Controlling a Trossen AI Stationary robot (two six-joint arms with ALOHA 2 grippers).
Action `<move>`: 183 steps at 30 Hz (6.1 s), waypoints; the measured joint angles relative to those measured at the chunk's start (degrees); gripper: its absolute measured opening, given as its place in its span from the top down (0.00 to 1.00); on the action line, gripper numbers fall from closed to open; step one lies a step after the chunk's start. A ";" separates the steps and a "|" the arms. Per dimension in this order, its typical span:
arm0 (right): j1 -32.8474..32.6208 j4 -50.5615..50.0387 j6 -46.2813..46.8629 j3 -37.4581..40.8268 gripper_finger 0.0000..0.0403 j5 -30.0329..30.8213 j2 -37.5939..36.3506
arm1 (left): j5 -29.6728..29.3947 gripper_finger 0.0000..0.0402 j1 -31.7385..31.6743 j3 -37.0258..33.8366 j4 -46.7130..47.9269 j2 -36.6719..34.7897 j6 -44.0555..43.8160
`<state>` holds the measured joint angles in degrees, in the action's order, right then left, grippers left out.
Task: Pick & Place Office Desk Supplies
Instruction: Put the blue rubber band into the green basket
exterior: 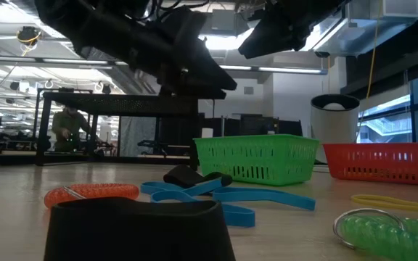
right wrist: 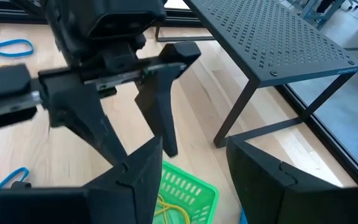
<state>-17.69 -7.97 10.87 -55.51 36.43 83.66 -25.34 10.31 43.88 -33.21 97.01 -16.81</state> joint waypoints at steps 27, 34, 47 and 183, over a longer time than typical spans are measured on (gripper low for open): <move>0.02 -0.26 -0.02 0.06 0.55 0.19 0.48 | 35.84 0.52 26.70 -0.28 79.72 -20.96 -69.23; 0.02 0.01 -0.41 0.02 0.55 0.47 1.21 | 38.43 0.52 29.75 -2.27 79.12 -19.69 -79.36; 0.02 -0.22 -0.87 0.04 0.55 0.65 1.40 | 33.86 0.52 30.53 -2.27 74.83 -13.39 -75.76; 2.70 27.59 -2.12 0.00 0.99 -25.31 7.91 | 6.36 0.89 4.92 -1.09 7.52 -20.06 18.52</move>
<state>-15.00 19.63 8.75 -55.51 11.12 91.57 -18.97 15.23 42.78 -25.69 76.95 1.70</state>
